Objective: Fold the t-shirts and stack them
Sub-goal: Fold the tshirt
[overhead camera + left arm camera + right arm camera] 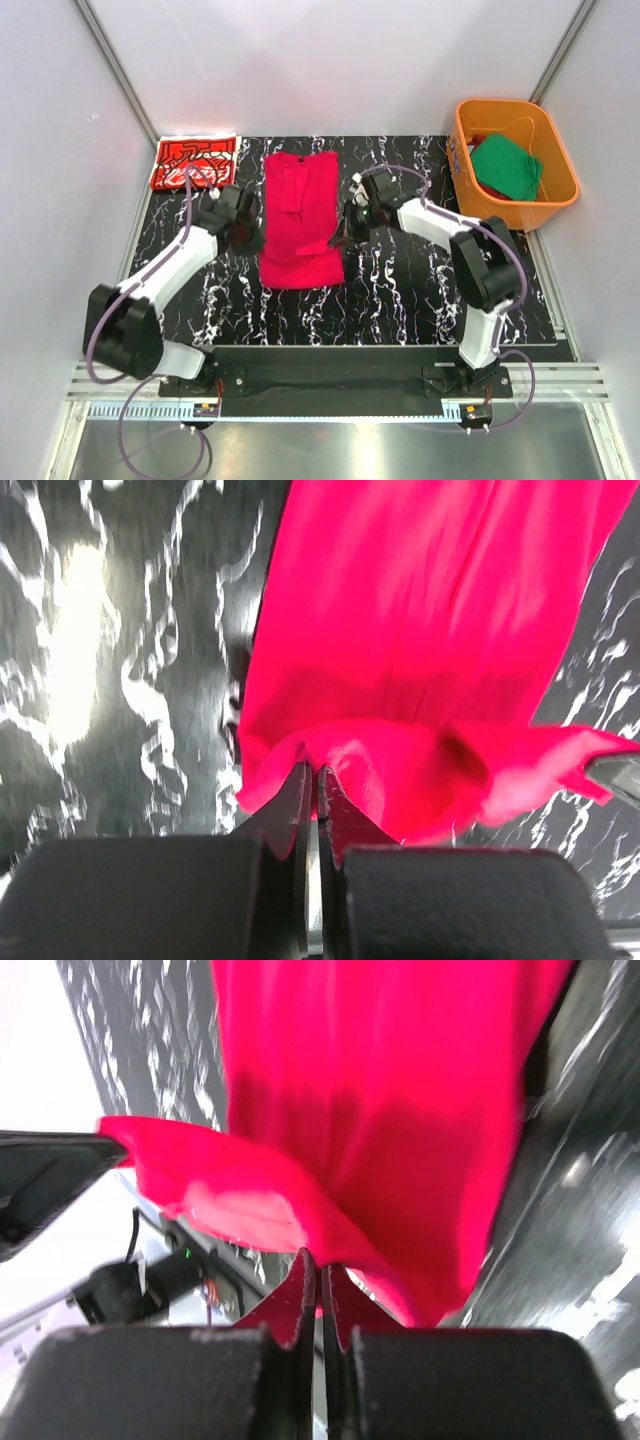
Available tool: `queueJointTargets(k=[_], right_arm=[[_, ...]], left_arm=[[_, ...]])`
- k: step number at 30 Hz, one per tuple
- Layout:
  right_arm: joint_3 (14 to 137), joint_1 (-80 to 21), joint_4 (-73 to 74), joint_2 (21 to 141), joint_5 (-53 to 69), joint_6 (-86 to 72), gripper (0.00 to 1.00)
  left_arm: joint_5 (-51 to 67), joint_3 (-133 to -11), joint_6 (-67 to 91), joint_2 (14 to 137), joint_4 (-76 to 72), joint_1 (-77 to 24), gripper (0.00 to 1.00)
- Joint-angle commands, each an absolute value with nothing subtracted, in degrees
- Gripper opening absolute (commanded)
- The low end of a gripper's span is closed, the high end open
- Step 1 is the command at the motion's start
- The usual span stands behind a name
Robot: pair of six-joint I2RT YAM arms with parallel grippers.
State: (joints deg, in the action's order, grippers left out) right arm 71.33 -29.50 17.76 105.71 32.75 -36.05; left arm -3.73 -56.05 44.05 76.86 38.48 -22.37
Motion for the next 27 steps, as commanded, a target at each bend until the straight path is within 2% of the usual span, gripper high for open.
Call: queueJointTargets(k=[1, 5, 11, 27], right_arm=[[79.8, -27.2, 22.7, 111.7, 35.6, -31.7, 0.00], [89.4, -25.9, 26.6, 117.7, 36.6, -30.4, 0.00], [95.2, -23.6, 28.3, 122.0, 37.4, -30.1, 0.00], [99.9, -20.9, 26.0, 128.1, 41.5, -31.0, 0.00]], left_arm=[[1.6, -62.7, 37.3, 81.5, 33.2, -18.1, 0.00], [3.6, -67.8, 35.4, 88.0, 32.4, -15.8, 0.00], [7.4, -73.3, 34.5, 95.0, 31.2, -13.8, 0.00], [7.5, -82.9, 34.8, 104.3, 33.1, -12.1, 0.00]])
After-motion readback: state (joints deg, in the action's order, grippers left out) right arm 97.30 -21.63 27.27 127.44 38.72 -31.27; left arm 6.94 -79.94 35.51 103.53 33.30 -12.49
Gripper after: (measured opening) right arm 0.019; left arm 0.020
